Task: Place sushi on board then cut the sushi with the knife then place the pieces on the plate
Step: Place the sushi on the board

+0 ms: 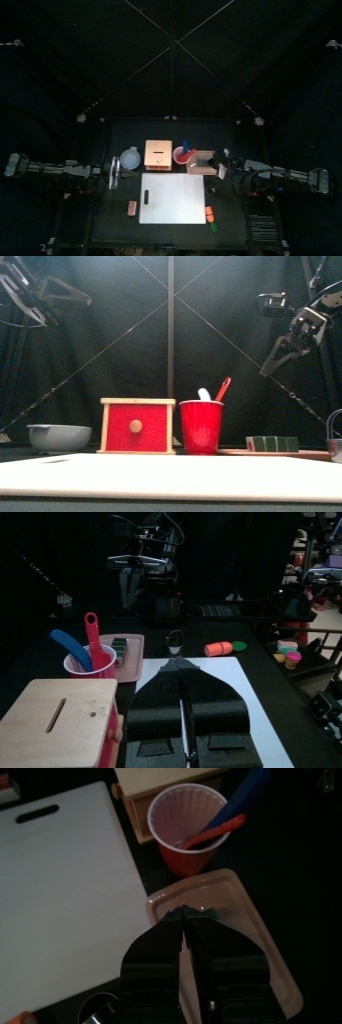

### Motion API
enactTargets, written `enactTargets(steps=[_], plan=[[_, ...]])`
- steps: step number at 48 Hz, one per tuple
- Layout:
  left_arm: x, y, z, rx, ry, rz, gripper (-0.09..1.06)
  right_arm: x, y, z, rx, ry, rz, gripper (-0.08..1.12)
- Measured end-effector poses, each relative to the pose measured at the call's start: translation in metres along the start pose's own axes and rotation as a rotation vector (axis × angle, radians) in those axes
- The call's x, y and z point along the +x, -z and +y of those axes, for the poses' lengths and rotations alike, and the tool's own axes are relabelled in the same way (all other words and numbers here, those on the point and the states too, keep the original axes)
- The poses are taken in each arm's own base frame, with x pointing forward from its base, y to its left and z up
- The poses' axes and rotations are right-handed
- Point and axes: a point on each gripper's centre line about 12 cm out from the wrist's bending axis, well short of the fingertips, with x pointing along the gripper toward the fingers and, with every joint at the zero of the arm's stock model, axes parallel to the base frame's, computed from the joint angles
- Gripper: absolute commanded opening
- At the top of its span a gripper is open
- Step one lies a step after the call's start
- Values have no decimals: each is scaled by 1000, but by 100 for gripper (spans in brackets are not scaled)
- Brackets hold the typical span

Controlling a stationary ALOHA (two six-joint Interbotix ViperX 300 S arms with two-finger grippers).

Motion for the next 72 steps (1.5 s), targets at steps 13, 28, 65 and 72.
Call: enactTargets(steps=[13, 28, 65, 72], plan=[[0, 1, 1, 0, -5, 3, -3, 17, 11, -13, -7, 51, 86, 107], [0, 1, 1, 0, -5, 2, -3, 42, 25, -21, -53, 74, 209, 101], [-1, 6, 2, 0, -11, 15, -3, 90, 66, -34, -27, 90, 433, 100], [-1, 6, 2, 0, -11, 15, -3, 96, 68, -34, -26, 88, 437, 95]])
